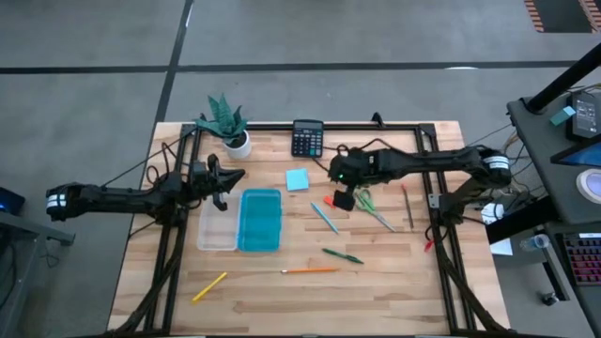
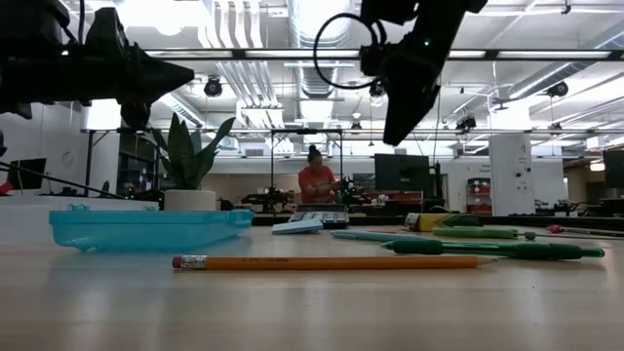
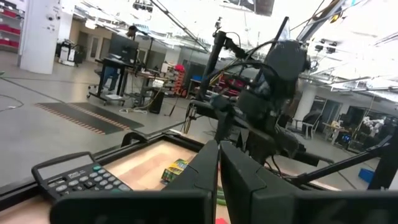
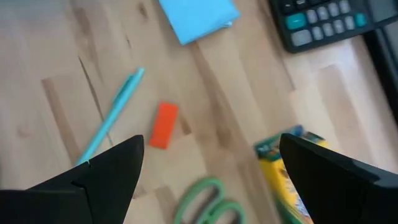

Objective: Pack school essentials
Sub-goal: Put the light blue pen into the blue supply box

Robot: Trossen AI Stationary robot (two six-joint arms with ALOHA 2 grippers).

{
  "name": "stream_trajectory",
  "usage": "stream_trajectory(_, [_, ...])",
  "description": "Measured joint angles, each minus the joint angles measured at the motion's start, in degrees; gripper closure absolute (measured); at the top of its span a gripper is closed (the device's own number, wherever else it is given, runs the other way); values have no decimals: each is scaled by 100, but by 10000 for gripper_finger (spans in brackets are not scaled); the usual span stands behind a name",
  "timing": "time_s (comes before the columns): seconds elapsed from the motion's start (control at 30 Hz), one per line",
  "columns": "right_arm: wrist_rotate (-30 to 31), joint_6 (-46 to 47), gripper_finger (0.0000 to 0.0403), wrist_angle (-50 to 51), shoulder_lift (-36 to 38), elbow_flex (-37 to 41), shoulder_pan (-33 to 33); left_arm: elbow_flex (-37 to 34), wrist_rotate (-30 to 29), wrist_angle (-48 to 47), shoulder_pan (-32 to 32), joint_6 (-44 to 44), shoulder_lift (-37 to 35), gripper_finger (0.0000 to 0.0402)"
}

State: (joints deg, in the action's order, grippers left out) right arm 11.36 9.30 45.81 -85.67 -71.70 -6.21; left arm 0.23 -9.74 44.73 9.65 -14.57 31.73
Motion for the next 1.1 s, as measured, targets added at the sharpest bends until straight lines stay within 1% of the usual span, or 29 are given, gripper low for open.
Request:
stream_trajectory(0.1, [7, 246, 46, -310, -269, -2, 135, 2, 0, 65, -1, 0, 0, 402])
stream_trajectory(0.2, [-68, 934, 58, -346, -547, -137, 204, 2, 0, 177, -1, -2, 11, 402])
stream_trajectory(0.33, [-462, 2076, 73, -232, -902, -395, 197, 2, 0, 170, -2, -2, -22, 402])
stream_trajectory(0.43, [-772, 2548, 76, -218, -1168, -522, 267, 2, 0, 170, 0, 0, -32, 402])
stream_trajectory(0.53, [-914, 2753, 76, -222, -1363, -587, 374, 2, -2, 281, 0, 39, -48, 402])
stream_trajectory(0.7, [-900, 3046, 76, -213, -1623, -596, 476, 2, -2, 471, 0, 46, -52, 402])
stream_trajectory(0.9, [-988, 3057, 76, -453, -1980, -782, 597, 2, -75, 463, 2, 52, -51, 402])
stream_trajectory(1.1, [-1005, 2963, 76, -298, -2480, -1092, 653, 2, -180, 437, 2, 52, -32, 402])
